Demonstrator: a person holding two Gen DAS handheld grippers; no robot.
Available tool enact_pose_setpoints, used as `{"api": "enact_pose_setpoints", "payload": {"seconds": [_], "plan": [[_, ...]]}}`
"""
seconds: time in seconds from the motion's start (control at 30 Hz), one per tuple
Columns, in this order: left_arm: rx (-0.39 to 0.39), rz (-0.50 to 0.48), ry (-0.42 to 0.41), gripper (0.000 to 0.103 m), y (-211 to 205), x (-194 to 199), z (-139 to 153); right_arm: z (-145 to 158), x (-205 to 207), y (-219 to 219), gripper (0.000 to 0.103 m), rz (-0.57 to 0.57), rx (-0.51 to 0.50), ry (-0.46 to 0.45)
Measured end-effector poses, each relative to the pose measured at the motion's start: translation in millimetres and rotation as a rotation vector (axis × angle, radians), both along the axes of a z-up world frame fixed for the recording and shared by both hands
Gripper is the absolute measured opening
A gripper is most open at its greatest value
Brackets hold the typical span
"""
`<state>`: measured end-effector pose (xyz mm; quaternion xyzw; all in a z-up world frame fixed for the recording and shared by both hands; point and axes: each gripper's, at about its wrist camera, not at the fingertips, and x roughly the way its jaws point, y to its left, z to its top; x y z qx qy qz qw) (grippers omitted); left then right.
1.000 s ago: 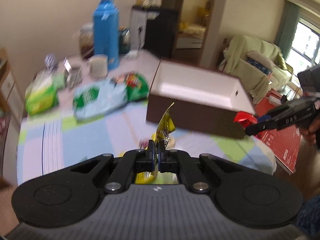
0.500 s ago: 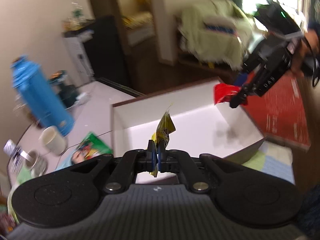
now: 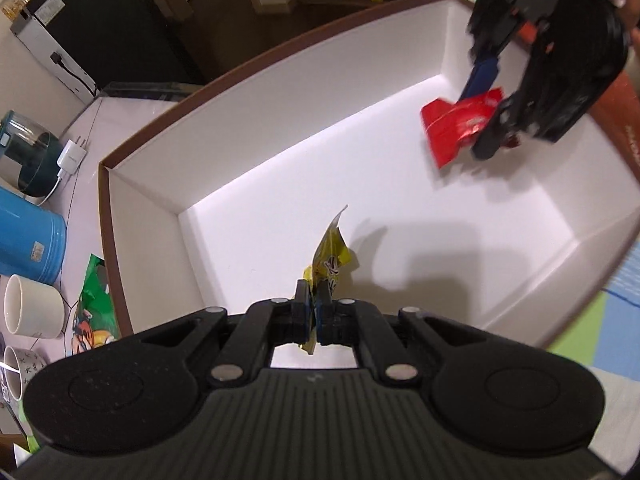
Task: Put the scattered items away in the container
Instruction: 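Carry both items over the brown box and open both grippers to drop them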
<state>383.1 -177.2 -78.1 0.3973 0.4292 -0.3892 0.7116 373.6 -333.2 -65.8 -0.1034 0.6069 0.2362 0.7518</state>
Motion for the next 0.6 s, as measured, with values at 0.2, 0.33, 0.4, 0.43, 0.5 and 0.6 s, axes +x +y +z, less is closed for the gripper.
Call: {"api": "enact_pose_setpoints", "payload": {"seconds": [0.2,0.33,0.4,0.43,0.5,0.6], "plan": [[0.053,-0.038,-0.017,0.012,-3.3,17.5,-14.5,-2.7,6.8,5.2,0.071,0.048,-0.013,-0.04],[0.078,-0.061,-0.026,0.035,-0.9,26.5,-20.7,-1.2,4.7,11.9,0.1,0.102,-0.019,-0.069],[0.071,-0.064,-0.007,0.037,2.4,27.7,-20.0,-2.1,6.0,11.9,0.1,0.094,-0.009,-0.051],[0.067,-0.065,0.002,0.039,3.8,28.1,-18.9,-2.6,6.6,11.9,0.1,0.089,-0.003,-0.042],[0.052,-0.064,0.024,0.043,9.3,28.4,-13.8,-3.0,5.9,11.7,0.1,0.083,0.002,-0.029],[0.018,-0.056,0.046,0.044,18.5,27.3,-2.6,-2.7,1.4,10.9,0.1,0.078,0.002,-0.018]]}}
